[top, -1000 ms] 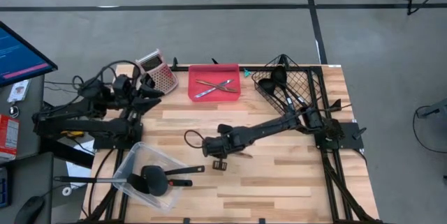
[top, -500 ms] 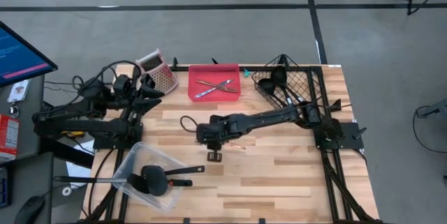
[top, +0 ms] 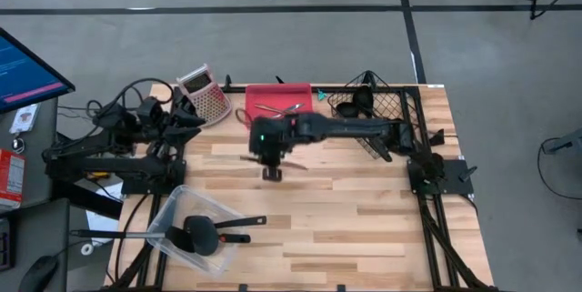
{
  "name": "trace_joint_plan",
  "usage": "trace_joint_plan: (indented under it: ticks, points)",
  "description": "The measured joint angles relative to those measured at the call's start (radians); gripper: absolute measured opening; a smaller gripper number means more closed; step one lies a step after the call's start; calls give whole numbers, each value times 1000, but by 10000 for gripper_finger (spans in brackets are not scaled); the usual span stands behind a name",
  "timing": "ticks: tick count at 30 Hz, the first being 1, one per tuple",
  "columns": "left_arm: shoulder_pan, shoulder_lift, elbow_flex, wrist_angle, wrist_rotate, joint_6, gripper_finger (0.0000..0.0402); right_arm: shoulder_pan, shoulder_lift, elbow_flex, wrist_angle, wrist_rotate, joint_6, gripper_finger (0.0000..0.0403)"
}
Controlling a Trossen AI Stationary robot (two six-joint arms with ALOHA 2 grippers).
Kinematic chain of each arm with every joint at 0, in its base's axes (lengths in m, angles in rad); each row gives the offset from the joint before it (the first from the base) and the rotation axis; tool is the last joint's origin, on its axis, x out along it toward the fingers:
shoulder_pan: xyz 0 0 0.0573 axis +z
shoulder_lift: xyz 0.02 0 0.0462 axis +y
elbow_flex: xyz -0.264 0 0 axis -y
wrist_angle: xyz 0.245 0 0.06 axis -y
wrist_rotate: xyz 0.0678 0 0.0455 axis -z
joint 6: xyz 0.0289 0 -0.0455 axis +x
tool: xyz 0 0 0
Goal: Pick & Place Kitchen Items
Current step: Put the gold table knife into the pink bin
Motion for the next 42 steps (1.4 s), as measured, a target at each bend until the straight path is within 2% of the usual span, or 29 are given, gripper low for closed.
trace_joint_plan:
  ticks: [10,20,29,31,35,42]
  points:
    - [0,-8,0,-14,0,-11,102,-180,0,128,15,-1,-102,66]
    - [0,-8,0,-62,0,-18,102,-359,34,118,204,6,-109,66]
    - [0,-8,0,-97,0,-30,102,-390,157,109,180,6,-91,65]
    - [0,-8,0,-107,0,-45,102,-391,163,108,153,21,-91,65]
    - [0,-8,0,-110,0,-46,102,-392,158,109,110,136,-117,65]
    - [0,-8,0,-113,0,-45,102,-391,159,109,77,139,-108,71]
